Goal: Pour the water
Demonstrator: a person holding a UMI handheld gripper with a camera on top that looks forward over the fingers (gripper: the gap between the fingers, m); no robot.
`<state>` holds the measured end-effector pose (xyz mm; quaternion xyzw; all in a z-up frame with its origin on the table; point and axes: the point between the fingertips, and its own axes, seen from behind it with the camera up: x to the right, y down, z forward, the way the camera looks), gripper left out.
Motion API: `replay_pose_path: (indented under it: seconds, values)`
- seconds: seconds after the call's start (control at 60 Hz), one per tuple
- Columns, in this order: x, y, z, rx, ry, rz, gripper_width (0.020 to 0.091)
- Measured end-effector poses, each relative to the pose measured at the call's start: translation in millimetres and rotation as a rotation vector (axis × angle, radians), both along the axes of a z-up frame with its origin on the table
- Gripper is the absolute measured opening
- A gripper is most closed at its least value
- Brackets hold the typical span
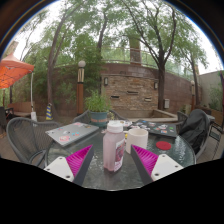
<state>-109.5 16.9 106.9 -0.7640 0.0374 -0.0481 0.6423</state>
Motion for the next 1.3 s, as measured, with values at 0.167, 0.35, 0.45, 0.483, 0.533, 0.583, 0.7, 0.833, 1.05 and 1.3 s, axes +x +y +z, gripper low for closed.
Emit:
replay_pose_path:
  seconds: [0.167, 0.35, 0.45, 0.483, 0.533, 0.583, 0.7, 0.833, 1.05, 1.3]
  values:
    - [22.5, 49.2, -12.1, 0.008, -0.048, -0.078, 0.0819]
    - [24.6, 87.2, -13.7, 0.022, -0.036, -0.064, 0.0508]
    - [20.8, 85.6, -13.9, 0.039, -0.048, -0.049, 0.0476]
    - [20.2, 85.6, -14.6, 0.039, -0.051, -0.044, 0.0447]
    - [19.5, 87.7, -14.4, 0.04, -0.046, -0.026, 0.0441]
    - [19.2, 88.9, -14.3, 0.045, -0.055, -0.017, 0.0399]
    - [21.0, 93.5, -15.3, 0.039, -0.046, -0.001, 0.0398]
    - [19.6, 112.1, 15.6, 0.092, 0.109, 0.034, 0.0349]
    - [38.6, 146.7, 56.6, 0.228, 0.985, 0.1, 0.0346]
    - [54.4, 149.7, 95.4, 0.274, 2.093, 0.247, 0.0347]
